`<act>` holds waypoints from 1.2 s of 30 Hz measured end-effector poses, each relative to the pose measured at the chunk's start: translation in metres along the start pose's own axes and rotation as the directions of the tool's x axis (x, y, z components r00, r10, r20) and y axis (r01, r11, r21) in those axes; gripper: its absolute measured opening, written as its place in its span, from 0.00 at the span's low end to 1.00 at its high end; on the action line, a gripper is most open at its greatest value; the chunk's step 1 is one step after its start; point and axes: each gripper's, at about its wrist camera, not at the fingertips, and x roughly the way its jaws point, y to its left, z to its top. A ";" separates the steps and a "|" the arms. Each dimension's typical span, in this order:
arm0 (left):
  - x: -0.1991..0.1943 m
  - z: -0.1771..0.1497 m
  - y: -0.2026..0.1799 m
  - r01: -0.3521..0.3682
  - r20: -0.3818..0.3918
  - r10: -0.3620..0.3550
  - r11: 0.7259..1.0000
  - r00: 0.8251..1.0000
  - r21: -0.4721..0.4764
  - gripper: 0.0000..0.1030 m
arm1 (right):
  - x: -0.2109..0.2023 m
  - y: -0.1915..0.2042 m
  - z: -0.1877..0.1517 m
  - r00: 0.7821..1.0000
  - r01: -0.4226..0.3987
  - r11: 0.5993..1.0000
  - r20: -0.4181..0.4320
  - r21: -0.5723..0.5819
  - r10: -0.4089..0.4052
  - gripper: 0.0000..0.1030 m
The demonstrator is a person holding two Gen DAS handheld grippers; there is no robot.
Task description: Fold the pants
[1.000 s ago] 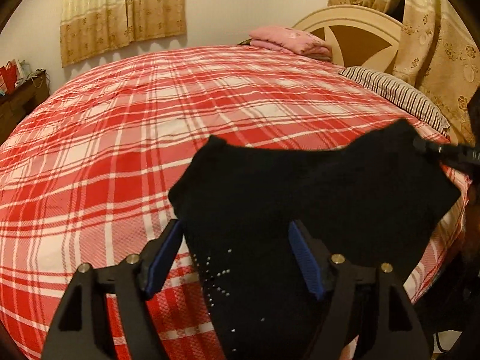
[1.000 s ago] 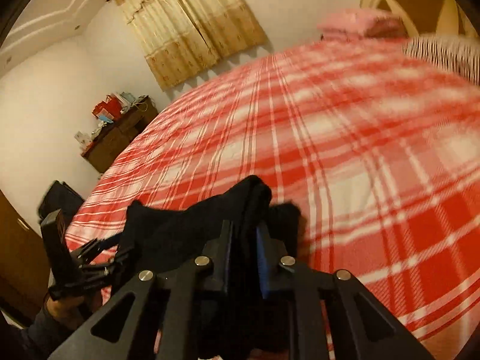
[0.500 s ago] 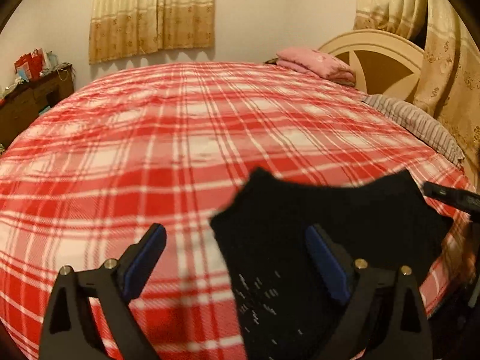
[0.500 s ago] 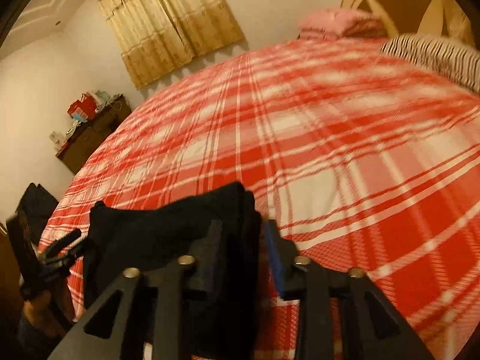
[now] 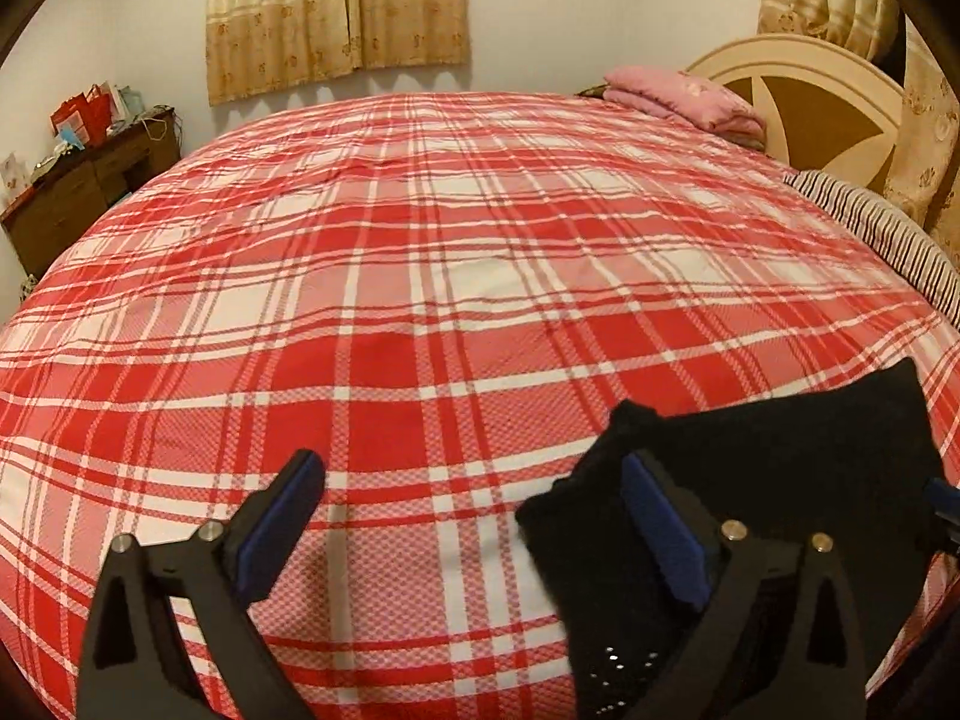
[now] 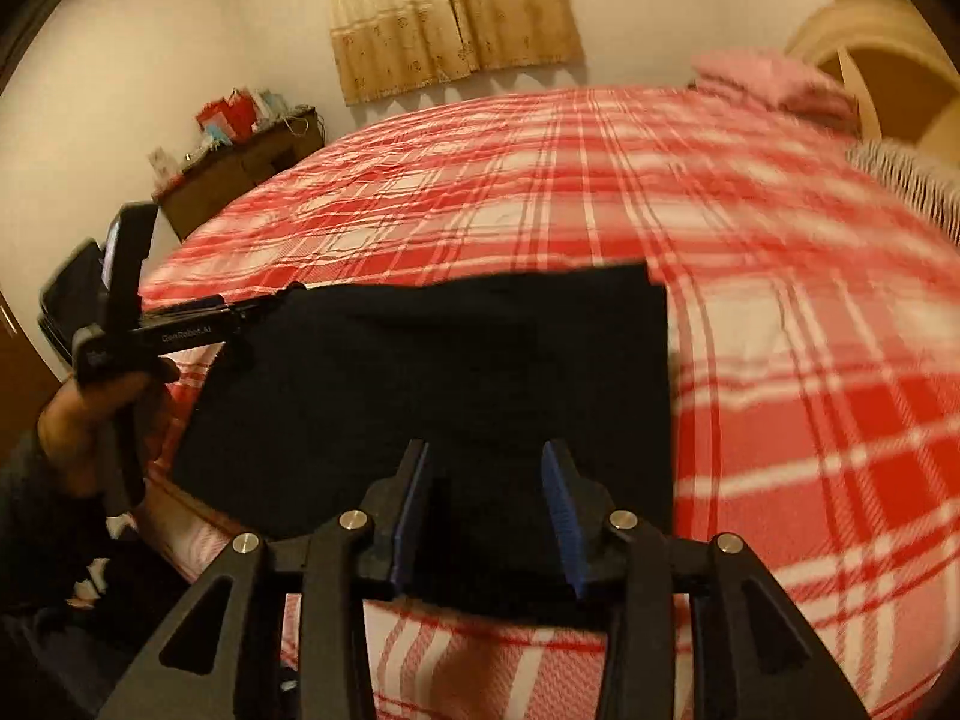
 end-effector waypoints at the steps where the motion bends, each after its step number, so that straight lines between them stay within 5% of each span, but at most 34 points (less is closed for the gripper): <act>1: 0.002 0.000 -0.001 0.003 -0.003 -0.003 1.000 1.000 0.000 1.00 | -0.002 -0.006 -0.002 1.000 -0.027 0.999 0.007 0.025 0.027 0.39; 8: 0.003 -0.003 0.008 0.041 -0.022 -0.042 0.998 0.999 -0.055 1.00 | -0.001 -0.002 -0.005 1.000 -0.007 1.000 0.015 0.011 0.007 0.41; 11: -0.007 -0.003 0.012 0.049 -0.011 -0.049 0.997 0.999 -0.066 1.00 | -0.005 0.010 0.000 0.999 -0.011 1.000 0.032 0.014 0.010 0.58; 20: -0.037 -0.013 0.019 0.081 0.020 -0.080 0.994 0.997 -0.077 1.00 | 0.013 0.076 0.009 0.997 -0.069 0.989 0.013 -0.131 0.072 0.58; 28: -0.050 -0.052 0.013 0.111 -0.028 -0.112 0.993 0.993 -0.049 1.00 | 0.035 0.087 0.057 0.988 -0.141 0.986 0.048 -0.092 0.145 0.59; 33: -0.049 -0.066 0.003 0.101 -0.038 -0.101 0.995 0.994 -0.010 1.00 | 0.079 0.122 0.080 0.951 -0.305 0.946 -0.078 -0.107 0.298 0.59; 36: -0.045 -0.068 0.003 0.069 -0.043 -0.068 0.997 0.997 0.019 1.00 | 0.120 0.135 0.079 0.939 -0.304 0.949 -0.197 -0.084 0.284 0.59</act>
